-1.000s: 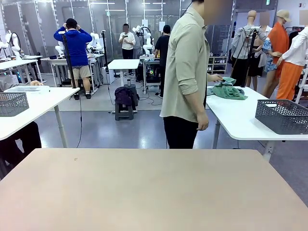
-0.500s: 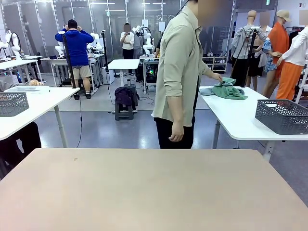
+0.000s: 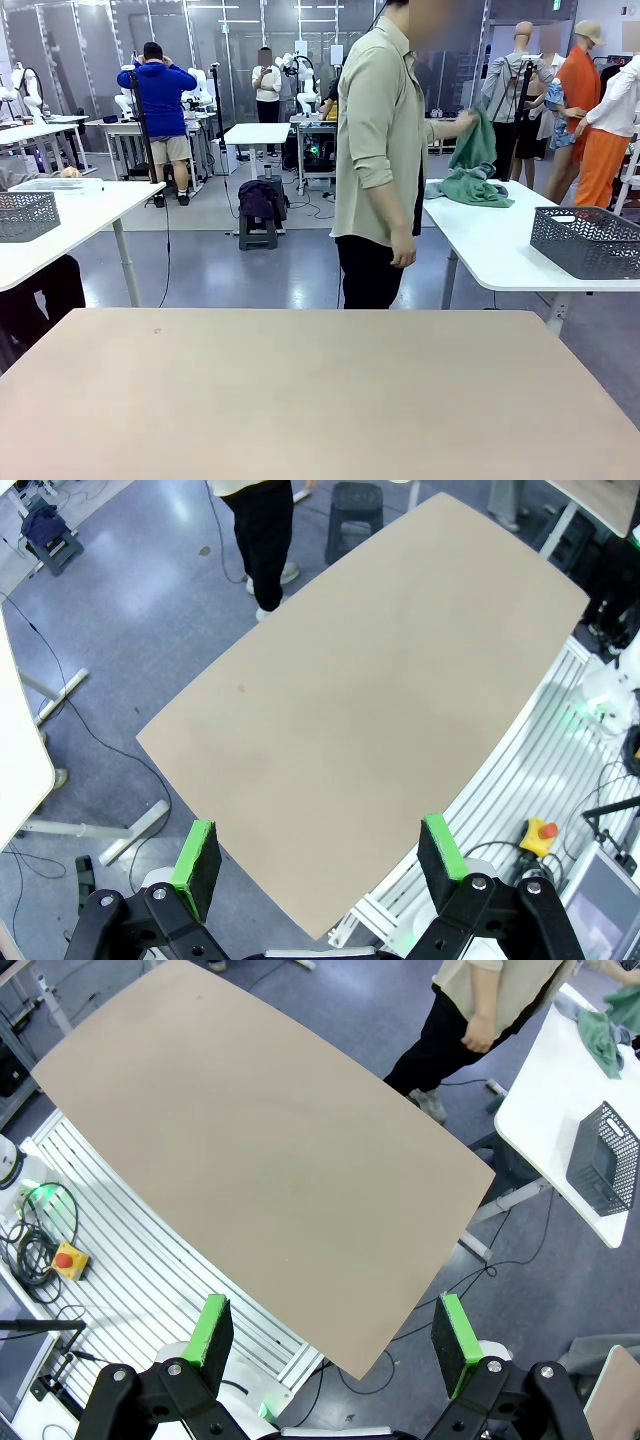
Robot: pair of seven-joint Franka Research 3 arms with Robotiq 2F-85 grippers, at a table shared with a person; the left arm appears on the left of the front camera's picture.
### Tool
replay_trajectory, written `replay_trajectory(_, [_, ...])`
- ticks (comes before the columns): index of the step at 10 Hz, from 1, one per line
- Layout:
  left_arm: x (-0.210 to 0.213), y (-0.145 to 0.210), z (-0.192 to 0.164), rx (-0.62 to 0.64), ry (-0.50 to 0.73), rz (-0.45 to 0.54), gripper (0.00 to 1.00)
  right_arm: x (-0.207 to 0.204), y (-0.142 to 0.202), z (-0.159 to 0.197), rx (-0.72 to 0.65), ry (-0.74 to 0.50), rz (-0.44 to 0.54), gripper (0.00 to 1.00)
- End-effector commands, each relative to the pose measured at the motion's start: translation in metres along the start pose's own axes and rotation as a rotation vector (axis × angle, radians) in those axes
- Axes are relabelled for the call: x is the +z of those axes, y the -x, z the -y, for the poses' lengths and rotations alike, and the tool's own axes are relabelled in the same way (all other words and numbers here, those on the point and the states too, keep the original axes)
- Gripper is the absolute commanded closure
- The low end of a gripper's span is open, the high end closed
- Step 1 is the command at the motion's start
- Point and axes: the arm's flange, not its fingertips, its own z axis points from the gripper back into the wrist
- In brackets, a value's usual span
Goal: Fold the towels and place them in the basket.
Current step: When a person lays out a Towel with hook on the table, fold it in half twice.
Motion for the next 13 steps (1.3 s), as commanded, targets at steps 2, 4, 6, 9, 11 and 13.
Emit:
replay_trajectory(2, [-0.0010, -0.0014, 0.0010, -0.012, 0.008, 0.002, 0.00, 0.0005, 0.0001, -0.0003, 0.002, -0.001, 0.002, 0.00])
replay_trajectory(4, [-0.0010, -0.0014, 0.0010, -0.012, 0.008, 0.002, 0.00, 0.0005, 0.0001, -0.0003, 0.002, -0.001, 0.002, 0.00])
replay_trajectory(6, [-0.0010, -0.0014, 0.0010, -0.012, 0.008, 0.002, 0.00, 0.0005, 0.0001, -0.0003, 0.002, -0.001, 0.002, 0.00])
replay_trajectory(9, [-0.0010, -0.0014, 0.0010, -0.012, 0.008, 0.002, 0.00, 0.0005, 0.0001, -0.0003, 0.002, -0.001, 0.002, 0.00])
replay_trajectory(11, [-0.0010, -0.0014, 0.0010, -0.012, 0.008, 0.002, 0.00, 0.0005, 0.0001, -0.0003, 0.002, -0.001, 0.002, 0.00])
replay_trajectory(13, [-0.0010, -0.0014, 0.0010, -0.012, 0.008, 0.002, 0.00, 0.0005, 0.0001, -0.0003, 0.002, -0.001, 0.002, 0.00])
